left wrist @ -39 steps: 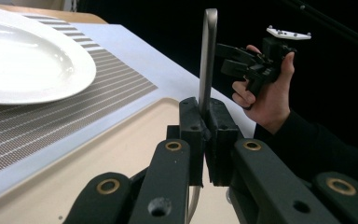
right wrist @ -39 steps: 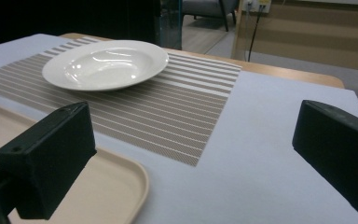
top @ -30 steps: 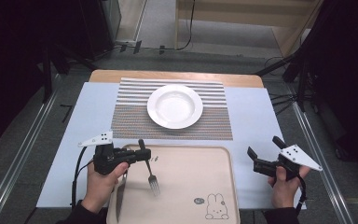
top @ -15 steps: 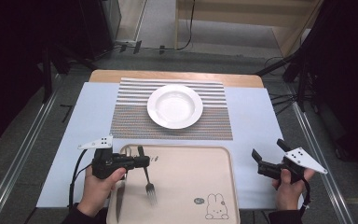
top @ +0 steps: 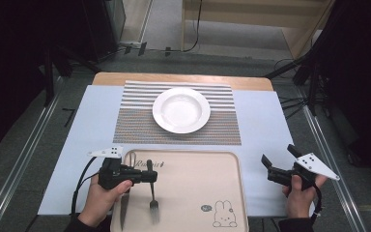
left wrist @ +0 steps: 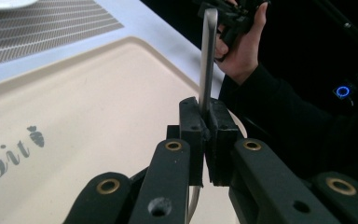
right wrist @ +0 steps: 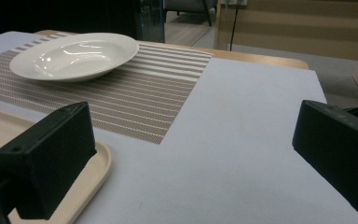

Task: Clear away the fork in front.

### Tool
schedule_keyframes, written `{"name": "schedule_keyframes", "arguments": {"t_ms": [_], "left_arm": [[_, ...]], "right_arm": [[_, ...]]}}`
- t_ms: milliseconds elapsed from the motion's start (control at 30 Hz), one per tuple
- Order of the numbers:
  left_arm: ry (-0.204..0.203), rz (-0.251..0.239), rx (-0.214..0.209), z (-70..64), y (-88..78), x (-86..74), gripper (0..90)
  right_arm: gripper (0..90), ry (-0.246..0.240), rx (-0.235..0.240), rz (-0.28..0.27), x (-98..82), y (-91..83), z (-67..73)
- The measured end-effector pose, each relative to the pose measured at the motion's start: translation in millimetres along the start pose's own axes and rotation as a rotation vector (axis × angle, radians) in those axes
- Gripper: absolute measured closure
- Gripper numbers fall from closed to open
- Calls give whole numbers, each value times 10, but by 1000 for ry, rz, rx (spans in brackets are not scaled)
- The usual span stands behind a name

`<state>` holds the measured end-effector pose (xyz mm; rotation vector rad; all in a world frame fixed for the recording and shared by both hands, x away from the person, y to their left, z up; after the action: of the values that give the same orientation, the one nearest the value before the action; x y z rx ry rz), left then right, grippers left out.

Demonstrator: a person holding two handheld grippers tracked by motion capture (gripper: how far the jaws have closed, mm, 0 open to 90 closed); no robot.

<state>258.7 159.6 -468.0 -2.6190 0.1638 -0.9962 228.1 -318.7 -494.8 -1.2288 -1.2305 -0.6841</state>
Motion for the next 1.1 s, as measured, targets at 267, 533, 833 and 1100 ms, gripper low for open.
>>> {"name": "schedule_keyframes", "arguments": {"t_ms": [267,533,833,1100], "left_arm": [[-47,4,18,118,7,-8,865],[-74,-2,50,219,15,-2,857],[-23,-9,209,309,65,-34,799],[20,0,335,359,129,-66,733]], "right_arm": [[0,4,-2,3,-7,8,-11],[0,2,-2,7,-14,22,-11],[0,0,2,12,-23,33,-18],[0,3,1,18,-30,40,-16]]}}
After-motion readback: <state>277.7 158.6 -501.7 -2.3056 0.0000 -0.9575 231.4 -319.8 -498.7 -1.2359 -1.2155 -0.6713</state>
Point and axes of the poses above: each handheld gripper's, and its own axes: y roughly forward along the jaws, x roughly out of its top, z roughly to its left, the point moved 3 cm from there along y, roughly forward along the jaws, and after that the axes turned 11 degrees about -y, right-handed, at the moved point
